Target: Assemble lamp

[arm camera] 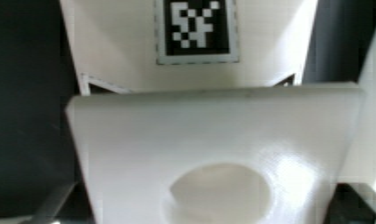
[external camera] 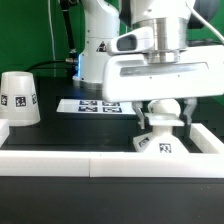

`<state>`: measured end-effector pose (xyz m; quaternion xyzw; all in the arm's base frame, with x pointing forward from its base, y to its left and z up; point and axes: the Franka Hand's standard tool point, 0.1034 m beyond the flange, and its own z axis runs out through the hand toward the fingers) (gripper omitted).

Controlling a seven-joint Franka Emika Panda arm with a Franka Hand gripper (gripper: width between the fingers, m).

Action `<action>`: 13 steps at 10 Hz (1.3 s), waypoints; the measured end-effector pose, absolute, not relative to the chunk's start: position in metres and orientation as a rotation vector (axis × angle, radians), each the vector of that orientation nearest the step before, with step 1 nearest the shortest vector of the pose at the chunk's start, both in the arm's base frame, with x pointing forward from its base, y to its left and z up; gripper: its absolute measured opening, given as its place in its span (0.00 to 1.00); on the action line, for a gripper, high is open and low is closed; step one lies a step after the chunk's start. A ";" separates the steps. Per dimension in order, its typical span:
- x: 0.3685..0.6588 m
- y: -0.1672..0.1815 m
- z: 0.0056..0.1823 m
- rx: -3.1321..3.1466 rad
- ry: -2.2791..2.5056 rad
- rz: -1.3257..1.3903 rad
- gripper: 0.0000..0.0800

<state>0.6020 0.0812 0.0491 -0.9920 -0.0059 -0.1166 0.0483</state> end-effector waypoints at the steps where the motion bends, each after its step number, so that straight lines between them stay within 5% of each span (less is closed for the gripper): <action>1: 0.608 0.088 0.050 -3.018 -0.015 -0.367 0.67; 7: 0.617 0.102 0.050 -3.011 -0.016 -0.384 0.67; 9: 0.617 0.102 0.049 -3.012 -0.017 -0.383 0.83; 13: 0.599 0.100 0.057 -3.018 -0.056 -0.389 0.87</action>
Offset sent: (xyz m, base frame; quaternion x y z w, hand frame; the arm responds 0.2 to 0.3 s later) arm 0.0148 0.0249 -0.0078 0.0035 0.0029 0.0209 0.9998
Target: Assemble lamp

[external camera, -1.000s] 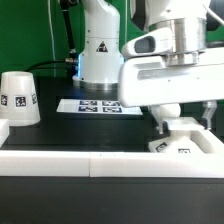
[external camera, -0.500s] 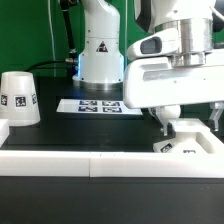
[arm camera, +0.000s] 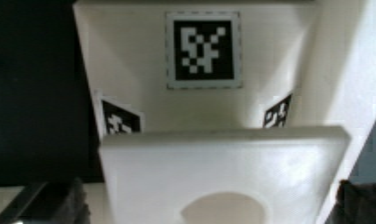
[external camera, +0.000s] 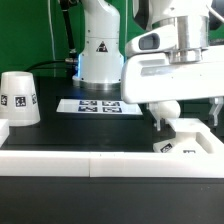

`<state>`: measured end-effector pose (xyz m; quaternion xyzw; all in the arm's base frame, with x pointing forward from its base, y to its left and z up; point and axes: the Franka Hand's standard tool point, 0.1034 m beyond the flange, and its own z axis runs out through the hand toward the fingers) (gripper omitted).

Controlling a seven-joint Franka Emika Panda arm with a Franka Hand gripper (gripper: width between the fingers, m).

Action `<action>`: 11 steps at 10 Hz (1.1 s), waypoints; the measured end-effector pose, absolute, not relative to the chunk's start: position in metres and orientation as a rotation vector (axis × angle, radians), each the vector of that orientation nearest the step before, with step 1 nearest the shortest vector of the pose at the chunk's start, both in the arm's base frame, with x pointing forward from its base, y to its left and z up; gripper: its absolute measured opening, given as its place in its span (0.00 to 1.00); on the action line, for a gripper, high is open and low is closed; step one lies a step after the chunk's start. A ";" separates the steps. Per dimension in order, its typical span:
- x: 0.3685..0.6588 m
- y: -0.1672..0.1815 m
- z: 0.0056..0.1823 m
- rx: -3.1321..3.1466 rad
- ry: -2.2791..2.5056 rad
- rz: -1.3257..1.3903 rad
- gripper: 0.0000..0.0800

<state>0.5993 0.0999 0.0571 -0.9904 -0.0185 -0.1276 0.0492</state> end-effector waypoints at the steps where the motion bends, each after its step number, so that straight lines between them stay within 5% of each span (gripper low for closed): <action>1: 0.584 0.099 0.068 -3.021 -0.065 -0.383 0.87; 5: 0.520 0.095 0.095 -3.035 -0.064 -0.381 0.87; 8: 0.473 0.104 0.080 -3.037 -0.104 -0.388 0.87; 11: 0.464 0.104 0.072 -3.041 -0.172 -0.389 0.87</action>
Offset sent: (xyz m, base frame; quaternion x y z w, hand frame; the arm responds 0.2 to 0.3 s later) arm -0.0680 -0.0058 0.0263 -0.0032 -0.0078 0.0589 0.9982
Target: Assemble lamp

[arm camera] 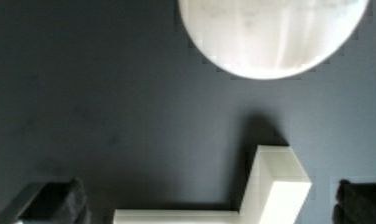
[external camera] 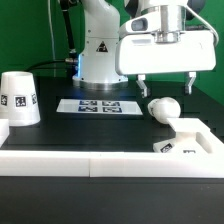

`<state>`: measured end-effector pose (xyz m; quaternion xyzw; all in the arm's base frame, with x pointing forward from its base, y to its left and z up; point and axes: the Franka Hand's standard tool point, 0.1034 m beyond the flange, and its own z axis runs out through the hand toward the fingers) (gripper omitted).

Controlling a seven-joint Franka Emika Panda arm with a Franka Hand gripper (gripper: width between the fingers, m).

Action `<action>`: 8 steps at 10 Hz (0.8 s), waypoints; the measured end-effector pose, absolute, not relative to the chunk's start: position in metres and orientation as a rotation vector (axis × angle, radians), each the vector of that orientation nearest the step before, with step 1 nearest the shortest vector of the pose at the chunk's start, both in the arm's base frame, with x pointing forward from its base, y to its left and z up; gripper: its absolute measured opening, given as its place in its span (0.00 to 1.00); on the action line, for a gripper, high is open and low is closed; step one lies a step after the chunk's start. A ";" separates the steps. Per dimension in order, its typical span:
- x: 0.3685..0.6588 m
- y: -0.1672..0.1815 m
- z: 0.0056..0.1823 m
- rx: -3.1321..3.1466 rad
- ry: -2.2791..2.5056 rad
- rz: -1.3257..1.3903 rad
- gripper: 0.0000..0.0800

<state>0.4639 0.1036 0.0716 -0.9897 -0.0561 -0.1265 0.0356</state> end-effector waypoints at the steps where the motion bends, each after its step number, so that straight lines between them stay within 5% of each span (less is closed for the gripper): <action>1: 0.462 0.104 0.070 -3.046 -0.174 -0.342 0.87; 8: 0.462 0.107 0.071 -3.005 -0.367 0.275 0.87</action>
Offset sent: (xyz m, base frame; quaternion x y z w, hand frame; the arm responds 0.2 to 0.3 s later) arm 0.0219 0.0110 0.0040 0.0426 -0.1669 -0.1161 0.9782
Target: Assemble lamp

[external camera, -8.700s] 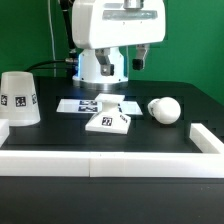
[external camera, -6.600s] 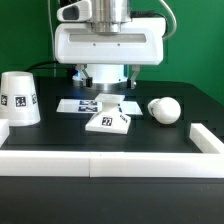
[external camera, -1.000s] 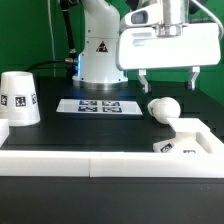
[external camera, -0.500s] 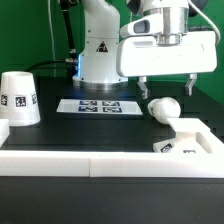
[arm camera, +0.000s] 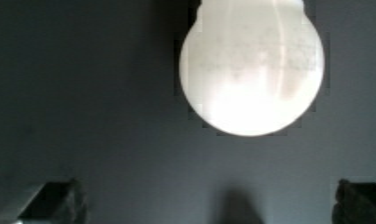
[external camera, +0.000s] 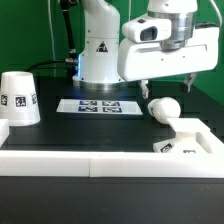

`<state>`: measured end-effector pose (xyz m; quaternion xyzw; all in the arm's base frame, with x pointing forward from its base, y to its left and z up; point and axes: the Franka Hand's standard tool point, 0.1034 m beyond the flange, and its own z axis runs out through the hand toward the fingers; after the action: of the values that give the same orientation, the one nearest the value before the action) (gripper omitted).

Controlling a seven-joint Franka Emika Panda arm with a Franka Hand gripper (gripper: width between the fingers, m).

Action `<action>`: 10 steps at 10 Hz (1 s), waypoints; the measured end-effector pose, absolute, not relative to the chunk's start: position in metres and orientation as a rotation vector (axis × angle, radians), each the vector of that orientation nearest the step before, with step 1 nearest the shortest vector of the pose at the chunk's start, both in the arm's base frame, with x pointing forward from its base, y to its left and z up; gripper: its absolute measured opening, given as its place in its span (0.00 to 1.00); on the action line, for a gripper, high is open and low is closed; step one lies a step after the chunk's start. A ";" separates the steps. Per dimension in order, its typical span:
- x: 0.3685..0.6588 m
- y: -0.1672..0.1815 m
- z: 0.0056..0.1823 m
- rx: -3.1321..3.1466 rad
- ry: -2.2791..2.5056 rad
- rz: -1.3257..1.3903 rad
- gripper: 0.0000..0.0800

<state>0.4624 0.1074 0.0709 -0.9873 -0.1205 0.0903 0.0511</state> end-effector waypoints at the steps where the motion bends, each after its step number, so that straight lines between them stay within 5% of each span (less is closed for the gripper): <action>1: 0.455 0.109 0.071 -2.985 -0.369 0.399 0.87; 10: 0.437 0.115 0.051 -2.904 -0.516 1.181 0.87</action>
Offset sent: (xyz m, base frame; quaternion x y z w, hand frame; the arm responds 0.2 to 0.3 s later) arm -0.0016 0.0199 0.0020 -0.0324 -0.1918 0.0165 0.9808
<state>0.4375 0.1150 0.0505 -0.9139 -0.1625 0.3716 -0.0177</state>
